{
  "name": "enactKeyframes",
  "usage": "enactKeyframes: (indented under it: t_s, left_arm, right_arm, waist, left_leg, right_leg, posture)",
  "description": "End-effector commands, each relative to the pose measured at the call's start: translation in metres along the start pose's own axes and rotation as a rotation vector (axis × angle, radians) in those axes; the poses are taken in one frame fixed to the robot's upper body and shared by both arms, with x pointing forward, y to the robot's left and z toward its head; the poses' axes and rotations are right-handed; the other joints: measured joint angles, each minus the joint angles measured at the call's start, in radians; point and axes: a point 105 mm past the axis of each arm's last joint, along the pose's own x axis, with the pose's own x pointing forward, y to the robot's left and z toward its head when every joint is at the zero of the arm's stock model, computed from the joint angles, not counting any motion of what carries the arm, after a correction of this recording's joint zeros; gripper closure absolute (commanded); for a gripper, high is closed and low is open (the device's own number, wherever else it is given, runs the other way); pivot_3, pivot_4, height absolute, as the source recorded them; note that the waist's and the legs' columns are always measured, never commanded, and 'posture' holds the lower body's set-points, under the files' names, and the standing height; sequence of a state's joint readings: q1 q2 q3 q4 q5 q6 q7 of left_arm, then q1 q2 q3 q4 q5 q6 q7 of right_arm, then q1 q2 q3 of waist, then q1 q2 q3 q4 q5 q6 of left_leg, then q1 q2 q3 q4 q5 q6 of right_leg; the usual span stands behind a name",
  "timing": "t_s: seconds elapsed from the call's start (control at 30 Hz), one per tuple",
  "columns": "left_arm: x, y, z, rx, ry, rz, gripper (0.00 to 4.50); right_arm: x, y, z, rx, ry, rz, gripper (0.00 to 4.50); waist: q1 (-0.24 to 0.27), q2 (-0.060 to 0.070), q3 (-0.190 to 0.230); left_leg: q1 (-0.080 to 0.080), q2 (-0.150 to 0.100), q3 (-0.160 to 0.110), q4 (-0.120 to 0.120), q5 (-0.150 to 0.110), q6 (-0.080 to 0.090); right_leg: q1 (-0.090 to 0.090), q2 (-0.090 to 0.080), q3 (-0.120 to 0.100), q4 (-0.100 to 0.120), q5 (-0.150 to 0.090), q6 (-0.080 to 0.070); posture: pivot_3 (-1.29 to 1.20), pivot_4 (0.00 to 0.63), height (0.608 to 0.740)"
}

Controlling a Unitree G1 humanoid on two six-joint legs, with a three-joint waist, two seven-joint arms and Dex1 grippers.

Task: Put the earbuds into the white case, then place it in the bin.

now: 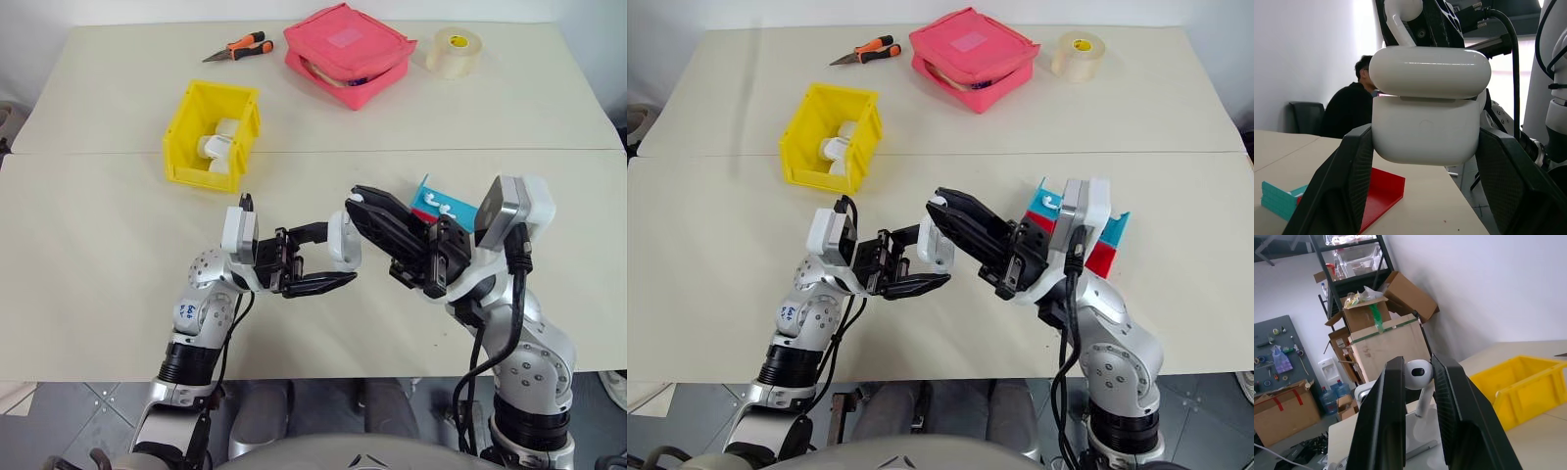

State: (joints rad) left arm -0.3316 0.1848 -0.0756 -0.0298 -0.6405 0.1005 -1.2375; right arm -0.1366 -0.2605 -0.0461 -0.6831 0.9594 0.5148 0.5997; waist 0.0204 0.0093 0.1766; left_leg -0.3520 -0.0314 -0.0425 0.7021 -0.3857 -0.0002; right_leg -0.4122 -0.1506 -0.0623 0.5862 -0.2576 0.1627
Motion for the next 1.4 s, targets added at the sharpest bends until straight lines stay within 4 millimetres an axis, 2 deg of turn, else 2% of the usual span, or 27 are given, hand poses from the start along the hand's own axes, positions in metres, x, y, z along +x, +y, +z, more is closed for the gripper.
enactKeyframes:
  t_s: [0.03,0.43,0.8,1.03,1.4]
  left_arm:
    - [0.003,-0.004,0.012,0.041,-0.031,-0.020,1.75]
    - [0.003,-0.001,0.012,0.050,-0.033,-0.011,1.75]
    - [0.004,0.001,0.013,0.056,-0.032,-0.013,1.75]
    - [0.005,0.006,0.016,0.077,-0.045,0.002,1.75]
    - [0.006,0.008,0.017,0.092,-0.051,0.012,1.75]
  right_arm:
    - [-0.002,0.001,0.002,-0.022,-0.022,0.001,4.06]
    - [-0.008,-0.003,-0.011,-0.046,0.040,0.005,4.06]
    - [-0.010,-0.015,-0.026,-0.124,0.089,-0.025,4.06]
    - [-0.017,-0.011,-0.035,-0.121,0.161,0.015,4.06]
    - [-0.022,-0.018,-0.034,-0.074,0.221,-0.011,4.06]
  waist:
    - [0.000,0.000,0.000]
    - [0.000,0.000,0.000]
    - [0.000,0.000,0.000]
    - [0.001,0.000,0.000]
    - [0.001,0.000,0.000]
  left_leg:
    - [0.000,0.000,0.000,0.000,0.000,0.000]
    - [0.000,0.000,0.000,0.000,0.000,0.000]
    - [0.000,0.000,0.000,-0.001,0.000,0.000]
    - [0.000,0.000,0.000,-0.001,0.000,0.000]
    - [0.000,0.000,0.000,-0.001,0.000,0.000]
  right_leg:
    - [0.000,0.000,0.000,0.000,0.000,0.000]
    - [0.000,0.000,0.000,0.000,0.000,0.000]
    - [0.000,0.000,0.000,0.000,0.000,0.000]
    - [0.000,0.000,0.000,0.000,0.000,0.000]
    - [0.000,0.000,0.000,-0.001,0.000,0.000]
  posture:
    - [0.00,0.150,0.740]
    - [0.00,0.150,0.740]
    - [0.00,0.150,0.740]
    - [0.00,0.150,0.740]
    - [0.00,0.150,0.740]
